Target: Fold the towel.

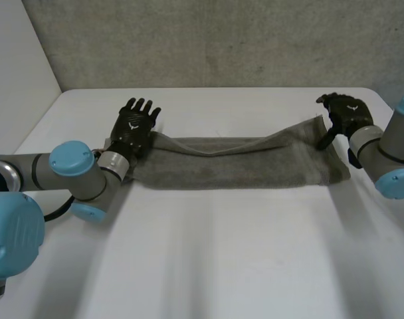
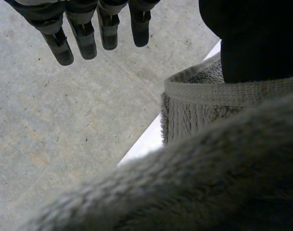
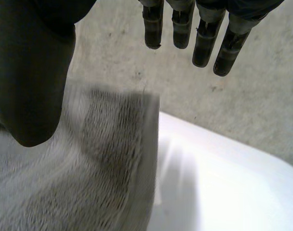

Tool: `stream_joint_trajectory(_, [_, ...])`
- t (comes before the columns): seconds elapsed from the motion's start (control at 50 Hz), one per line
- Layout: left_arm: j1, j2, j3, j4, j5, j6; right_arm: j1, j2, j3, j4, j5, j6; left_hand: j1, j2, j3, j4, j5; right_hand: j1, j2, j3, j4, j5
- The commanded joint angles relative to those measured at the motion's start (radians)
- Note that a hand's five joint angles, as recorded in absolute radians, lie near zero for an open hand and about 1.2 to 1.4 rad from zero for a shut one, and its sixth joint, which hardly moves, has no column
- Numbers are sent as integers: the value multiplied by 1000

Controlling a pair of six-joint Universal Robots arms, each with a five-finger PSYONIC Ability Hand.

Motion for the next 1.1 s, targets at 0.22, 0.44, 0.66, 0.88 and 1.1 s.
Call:
stream_joint_trajectory(0.22, [20,333,-237,-74,-4,-84,-3,-344,199,77,-81,-168,30,34,33,34,4,-59,-73,-67,-86,-60])
stream_joint_trajectory(0.44, [109,497,-346,-388,1,-145,-3,-370,302,273,-110,-309,50,54,54,54,24,-20,-33,-28,-46,-21])
stream_joint_trajectory(0.66, [140,485,-380,-433,-5,-138,-32,-356,357,281,-155,-369,62,66,65,66,36,312,298,304,285,311])
stream_joint_trajectory(0.88, [157,477,-441,-420,-5,-138,-85,-290,359,255,-162,-372,455,459,459,459,429,357,343,348,330,355])
stream_joint_trajectory(1.1, [191,474,-484,-419,-8,-136,-102,-195,374,163,-191,-386,429,433,433,433,403,298,284,289,271,296])
